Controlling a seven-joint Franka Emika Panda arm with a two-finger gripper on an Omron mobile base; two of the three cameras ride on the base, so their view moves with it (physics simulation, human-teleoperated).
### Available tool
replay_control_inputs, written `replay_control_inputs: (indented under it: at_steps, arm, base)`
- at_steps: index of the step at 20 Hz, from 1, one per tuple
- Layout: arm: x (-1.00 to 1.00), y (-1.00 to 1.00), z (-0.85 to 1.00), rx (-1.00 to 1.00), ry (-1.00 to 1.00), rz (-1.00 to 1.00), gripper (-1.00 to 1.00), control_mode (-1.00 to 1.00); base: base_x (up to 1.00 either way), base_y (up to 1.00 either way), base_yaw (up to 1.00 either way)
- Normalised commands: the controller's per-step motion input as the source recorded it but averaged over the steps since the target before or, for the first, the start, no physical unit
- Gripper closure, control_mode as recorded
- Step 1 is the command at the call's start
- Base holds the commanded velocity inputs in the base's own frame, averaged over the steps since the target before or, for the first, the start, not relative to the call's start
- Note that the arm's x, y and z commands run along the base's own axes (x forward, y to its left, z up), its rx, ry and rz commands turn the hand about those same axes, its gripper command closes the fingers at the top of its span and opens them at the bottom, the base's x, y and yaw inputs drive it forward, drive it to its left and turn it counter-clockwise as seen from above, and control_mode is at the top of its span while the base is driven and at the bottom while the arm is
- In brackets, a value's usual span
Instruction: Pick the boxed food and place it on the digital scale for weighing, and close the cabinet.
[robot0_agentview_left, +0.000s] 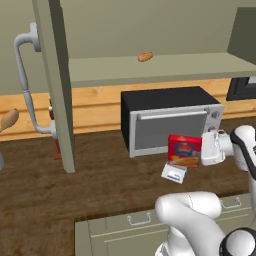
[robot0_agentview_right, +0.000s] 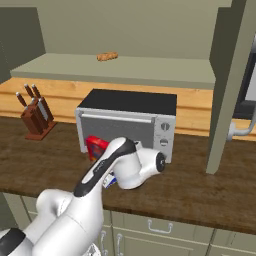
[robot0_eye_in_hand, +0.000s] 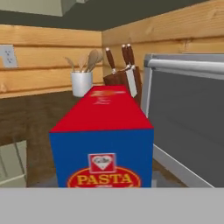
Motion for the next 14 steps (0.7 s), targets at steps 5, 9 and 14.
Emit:
replay_control_inputs:
  at_steps: [5,9,14]
  arm:
    - [0.54,-0.05,-0.33,0.0,0.0,0.0,1.0,-1.0]
    - [0.26,-0.3,-0.23,0.01,0.01,0.01,1.0,-1.0]
    - [0.19,-0.28,-0.27,0.01,0.0,0.01,1.0,-1.0]
  base:
    - [0.0,0.0,0.0]
    - [0.0,0.0,0.0]
    - [0.0,0.0,0.0]
